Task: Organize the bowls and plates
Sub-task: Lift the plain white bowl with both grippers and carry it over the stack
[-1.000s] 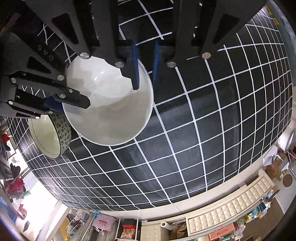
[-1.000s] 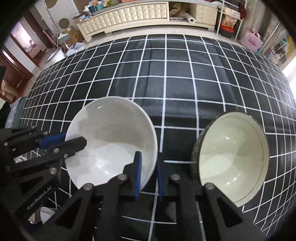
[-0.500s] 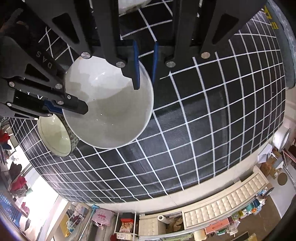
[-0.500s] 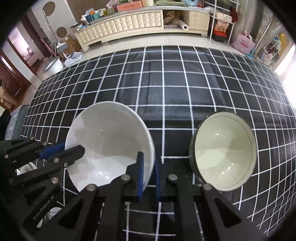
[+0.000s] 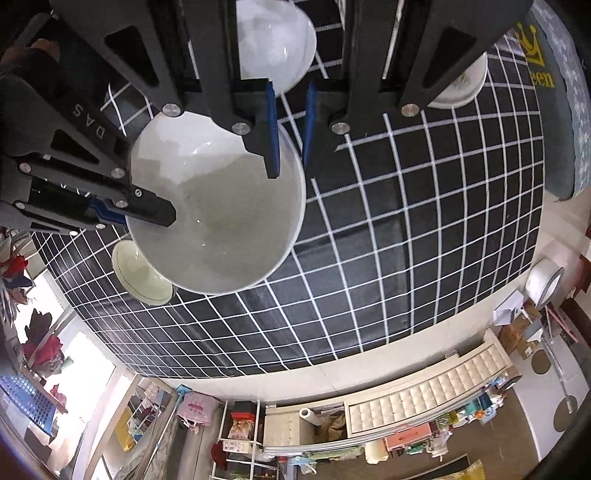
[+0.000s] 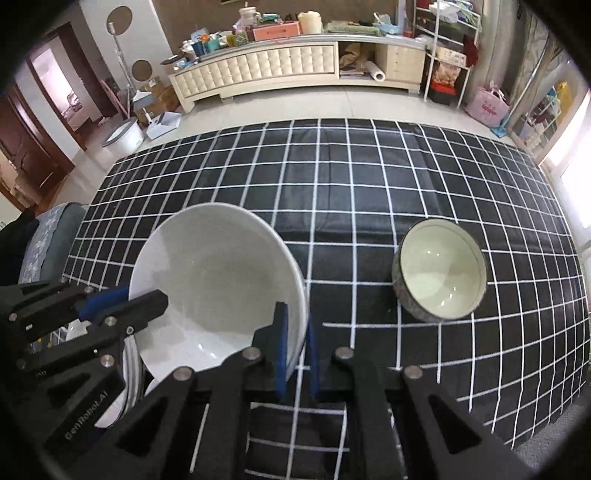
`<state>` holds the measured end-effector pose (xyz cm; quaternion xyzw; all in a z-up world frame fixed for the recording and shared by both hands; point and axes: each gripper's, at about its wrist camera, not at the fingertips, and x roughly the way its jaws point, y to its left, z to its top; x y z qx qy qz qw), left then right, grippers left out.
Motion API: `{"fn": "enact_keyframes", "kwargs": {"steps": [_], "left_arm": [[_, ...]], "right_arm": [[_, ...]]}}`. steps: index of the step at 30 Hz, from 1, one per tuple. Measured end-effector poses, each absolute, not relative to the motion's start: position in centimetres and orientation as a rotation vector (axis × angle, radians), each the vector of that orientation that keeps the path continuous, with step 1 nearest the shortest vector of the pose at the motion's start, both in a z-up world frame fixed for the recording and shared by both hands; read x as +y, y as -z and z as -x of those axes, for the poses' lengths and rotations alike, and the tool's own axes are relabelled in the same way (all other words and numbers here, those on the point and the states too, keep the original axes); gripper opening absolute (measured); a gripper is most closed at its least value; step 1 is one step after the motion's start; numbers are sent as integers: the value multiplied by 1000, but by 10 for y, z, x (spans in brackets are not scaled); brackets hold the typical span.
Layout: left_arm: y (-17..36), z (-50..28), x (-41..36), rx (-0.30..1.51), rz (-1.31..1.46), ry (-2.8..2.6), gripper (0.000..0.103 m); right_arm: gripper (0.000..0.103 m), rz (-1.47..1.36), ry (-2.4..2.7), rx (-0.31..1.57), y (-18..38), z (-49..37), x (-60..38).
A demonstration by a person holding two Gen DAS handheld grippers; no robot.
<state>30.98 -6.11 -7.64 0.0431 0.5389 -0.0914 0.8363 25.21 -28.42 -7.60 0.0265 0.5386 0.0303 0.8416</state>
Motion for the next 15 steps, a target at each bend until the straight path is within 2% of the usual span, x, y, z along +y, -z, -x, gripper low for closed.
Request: {"fn": "enact_keyframes", "kwargs": {"steps": [15], "left_arm": [[86, -241, -39, 1156, -47, 147, 10]], "right_arm": [[13, -35, -106, 1166, 84, -209, -251]]}}
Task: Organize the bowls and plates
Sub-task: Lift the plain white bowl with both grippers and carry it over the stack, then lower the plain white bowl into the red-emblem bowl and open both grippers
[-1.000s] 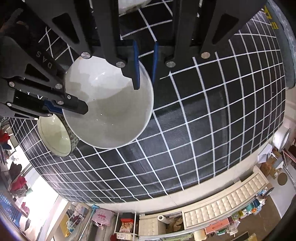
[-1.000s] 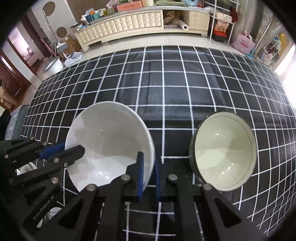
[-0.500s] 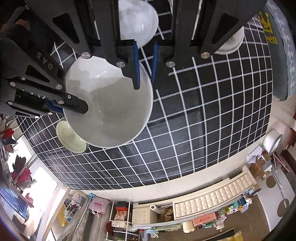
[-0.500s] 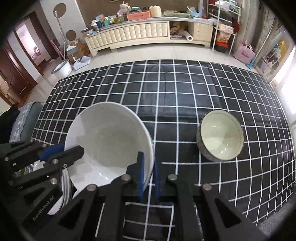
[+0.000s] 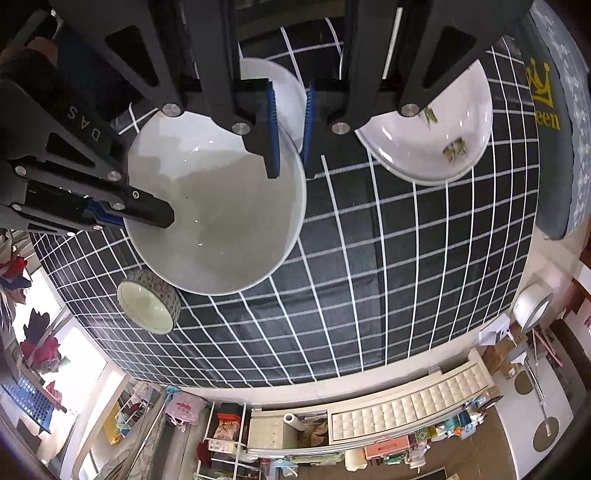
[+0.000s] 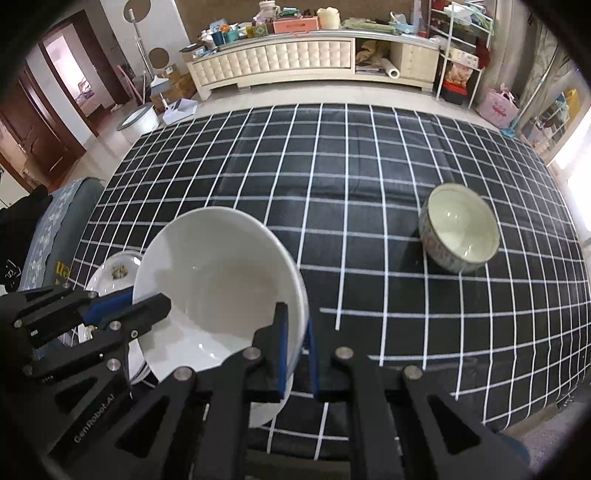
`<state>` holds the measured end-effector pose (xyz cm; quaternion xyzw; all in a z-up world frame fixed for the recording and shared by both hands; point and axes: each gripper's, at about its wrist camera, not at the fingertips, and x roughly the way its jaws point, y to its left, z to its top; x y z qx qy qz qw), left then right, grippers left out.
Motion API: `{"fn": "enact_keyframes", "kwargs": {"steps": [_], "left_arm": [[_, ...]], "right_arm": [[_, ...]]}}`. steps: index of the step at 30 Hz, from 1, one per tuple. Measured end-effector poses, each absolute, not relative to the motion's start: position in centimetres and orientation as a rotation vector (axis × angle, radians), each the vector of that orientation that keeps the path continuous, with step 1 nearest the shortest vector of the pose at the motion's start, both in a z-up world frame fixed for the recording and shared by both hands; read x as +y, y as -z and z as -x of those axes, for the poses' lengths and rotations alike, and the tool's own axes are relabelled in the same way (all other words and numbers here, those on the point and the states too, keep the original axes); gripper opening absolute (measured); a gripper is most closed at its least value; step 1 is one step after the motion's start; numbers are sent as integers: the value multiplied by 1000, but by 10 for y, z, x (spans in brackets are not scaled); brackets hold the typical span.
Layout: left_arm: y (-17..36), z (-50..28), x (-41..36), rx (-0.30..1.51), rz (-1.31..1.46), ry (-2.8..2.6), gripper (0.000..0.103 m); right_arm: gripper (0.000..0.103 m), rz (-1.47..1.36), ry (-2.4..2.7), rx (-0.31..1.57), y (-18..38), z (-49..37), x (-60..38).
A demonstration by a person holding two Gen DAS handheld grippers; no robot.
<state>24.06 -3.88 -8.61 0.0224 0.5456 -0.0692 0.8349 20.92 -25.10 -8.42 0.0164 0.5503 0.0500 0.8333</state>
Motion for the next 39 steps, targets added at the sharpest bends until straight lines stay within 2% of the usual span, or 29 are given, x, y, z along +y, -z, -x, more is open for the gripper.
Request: {"fn": "enact_keyframes", "kwargs": {"steps": [17, 39], "left_arm": [[124, -210, -35, 1248, -40, 143, 10], [141, -211, -29, 1303, 11, 141, 10]], "right_arm": [[13, -36, -100, 1280, 128, -178, -232], [13, -89, -112, 1348, 139, -181, -234]]}}
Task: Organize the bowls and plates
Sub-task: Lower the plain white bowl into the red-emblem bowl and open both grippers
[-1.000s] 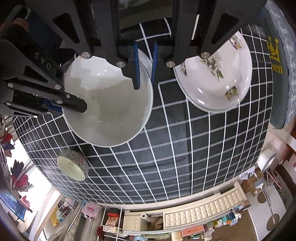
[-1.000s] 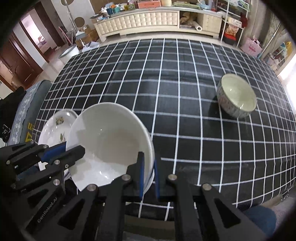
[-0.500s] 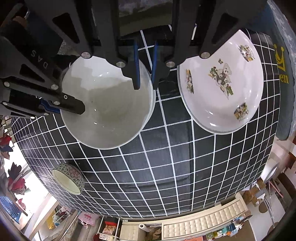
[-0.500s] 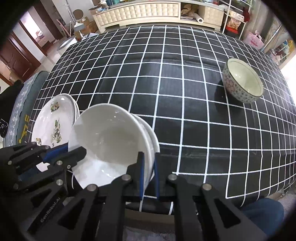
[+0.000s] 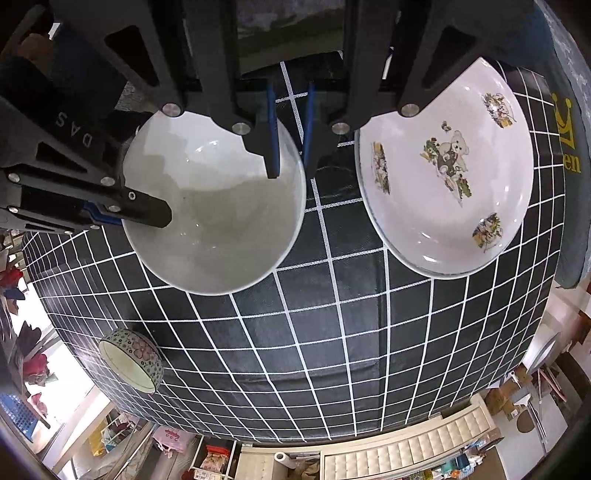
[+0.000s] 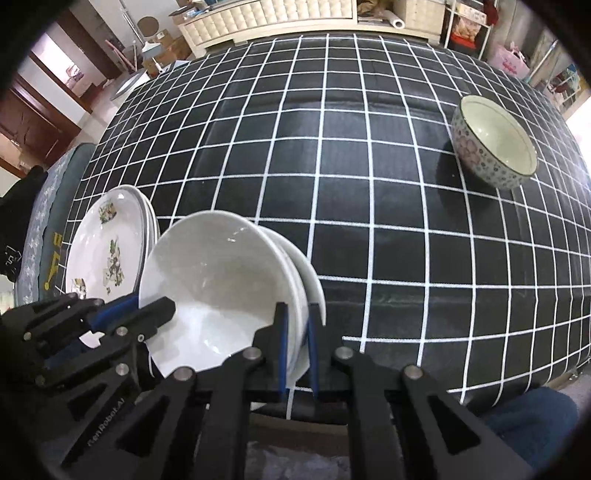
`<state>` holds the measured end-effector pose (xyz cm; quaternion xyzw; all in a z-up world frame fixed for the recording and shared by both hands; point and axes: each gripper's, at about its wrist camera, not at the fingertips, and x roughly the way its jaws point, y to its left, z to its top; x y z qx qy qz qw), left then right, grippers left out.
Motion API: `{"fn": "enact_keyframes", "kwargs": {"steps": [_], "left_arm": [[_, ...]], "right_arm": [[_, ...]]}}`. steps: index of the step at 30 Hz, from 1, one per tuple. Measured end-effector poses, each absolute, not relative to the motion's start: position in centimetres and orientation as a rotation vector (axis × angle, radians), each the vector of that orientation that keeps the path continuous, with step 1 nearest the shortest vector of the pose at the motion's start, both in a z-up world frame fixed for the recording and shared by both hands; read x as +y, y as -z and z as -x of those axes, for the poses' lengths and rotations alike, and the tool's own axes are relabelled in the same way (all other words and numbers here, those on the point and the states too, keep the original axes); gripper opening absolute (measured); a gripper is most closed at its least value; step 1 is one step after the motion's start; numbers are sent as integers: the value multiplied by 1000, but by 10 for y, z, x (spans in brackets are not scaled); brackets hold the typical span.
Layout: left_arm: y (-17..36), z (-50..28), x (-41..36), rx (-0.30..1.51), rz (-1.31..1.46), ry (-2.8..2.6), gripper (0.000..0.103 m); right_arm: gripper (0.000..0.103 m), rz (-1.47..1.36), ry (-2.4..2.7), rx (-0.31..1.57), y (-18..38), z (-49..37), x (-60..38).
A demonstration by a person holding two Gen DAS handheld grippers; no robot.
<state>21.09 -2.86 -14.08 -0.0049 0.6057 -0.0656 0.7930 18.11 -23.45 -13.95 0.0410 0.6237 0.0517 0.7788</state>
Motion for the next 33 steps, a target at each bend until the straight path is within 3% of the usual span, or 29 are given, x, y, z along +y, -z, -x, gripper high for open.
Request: {"fn": "enact_keyframes", "kwargs": {"steps": [10, 18, 19, 22, 33], "left_arm": [[137, -209, -27, 1292, 35, 154, 12], [122, -203, -24, 1238, 48, 172, 17], [121, -203, -24, 1236, 48, 172, 17], [119, -201, -25, 1226, 44, 175, 19], [100, -189, -30, 1167, 52, 195, 28]], "right_arm": [[13, -87, -96, 1333, 137, -178, -233], [23, -94, -105, 1329, 134, -175, -232], [27, -90, -106, 1327, 133, -175, -231], [67, -19, -49, 1280, 127, -171, -229], [70, -65, -22, 1219, 104, -161, -248]]}}
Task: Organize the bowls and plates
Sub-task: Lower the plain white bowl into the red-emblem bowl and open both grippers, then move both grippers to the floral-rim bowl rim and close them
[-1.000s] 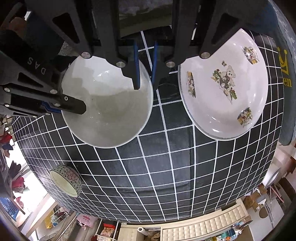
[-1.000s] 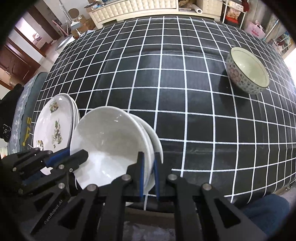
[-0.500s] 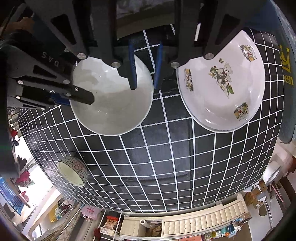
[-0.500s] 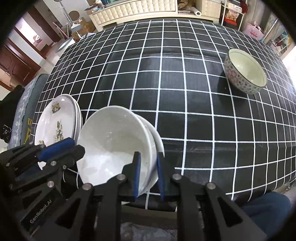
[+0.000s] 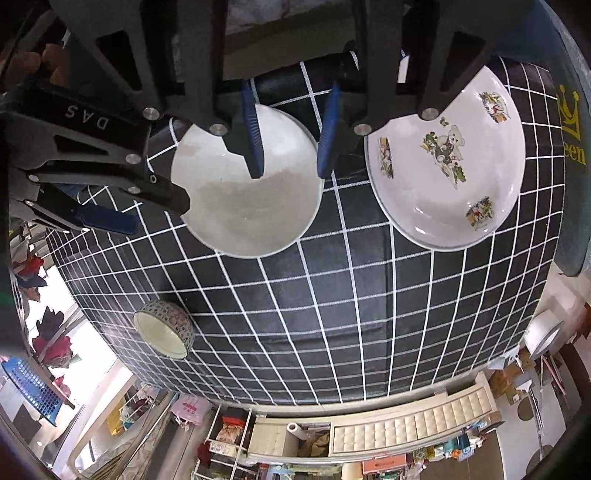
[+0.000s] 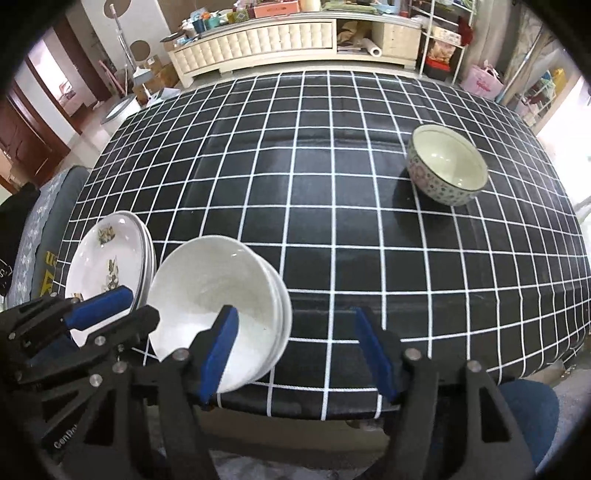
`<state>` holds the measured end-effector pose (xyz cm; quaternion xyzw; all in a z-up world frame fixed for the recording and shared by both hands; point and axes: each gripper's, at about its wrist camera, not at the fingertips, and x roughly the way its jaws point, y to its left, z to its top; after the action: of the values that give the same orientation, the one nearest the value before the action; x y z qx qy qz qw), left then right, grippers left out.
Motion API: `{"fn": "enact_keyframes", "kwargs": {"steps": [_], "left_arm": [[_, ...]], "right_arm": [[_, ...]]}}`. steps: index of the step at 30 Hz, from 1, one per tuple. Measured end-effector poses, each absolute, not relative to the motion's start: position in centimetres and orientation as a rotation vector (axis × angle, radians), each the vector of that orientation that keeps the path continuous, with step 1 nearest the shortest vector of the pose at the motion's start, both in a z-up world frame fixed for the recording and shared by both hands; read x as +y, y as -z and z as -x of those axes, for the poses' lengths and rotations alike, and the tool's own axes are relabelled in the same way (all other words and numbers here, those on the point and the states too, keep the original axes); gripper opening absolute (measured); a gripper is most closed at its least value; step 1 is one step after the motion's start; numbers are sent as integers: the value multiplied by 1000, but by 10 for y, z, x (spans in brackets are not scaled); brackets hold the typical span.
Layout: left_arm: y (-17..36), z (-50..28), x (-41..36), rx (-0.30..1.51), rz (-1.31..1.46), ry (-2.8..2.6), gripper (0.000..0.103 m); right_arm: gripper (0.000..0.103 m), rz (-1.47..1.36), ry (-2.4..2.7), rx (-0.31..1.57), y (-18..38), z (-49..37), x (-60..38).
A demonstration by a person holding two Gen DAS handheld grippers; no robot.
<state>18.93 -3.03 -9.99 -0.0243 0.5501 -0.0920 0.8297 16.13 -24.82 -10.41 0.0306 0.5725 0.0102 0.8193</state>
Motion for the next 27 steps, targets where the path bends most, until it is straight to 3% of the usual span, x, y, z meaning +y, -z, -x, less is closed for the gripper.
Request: {"fn": "enact_keyframes", "kwargs": {"steps": [16, 20, 25, 27], "left_arm": [[26, -189, -71, 987, 54, 210, 42], [14, -197, -93, 950, 27, 222, 50], [5, -208, -121, 927, -1, 231, 50], [3, -213, -132, 926, -1, 248, 56]], "right_arm": [[70, -100, 2, 1025, 23, -140, -299], [74, -93, 12, 977, 9, -140, -316], [76, -91, 24, 958, 0, -142, -343], [76, -94, 36, 955, -2, -144, -357]]}}
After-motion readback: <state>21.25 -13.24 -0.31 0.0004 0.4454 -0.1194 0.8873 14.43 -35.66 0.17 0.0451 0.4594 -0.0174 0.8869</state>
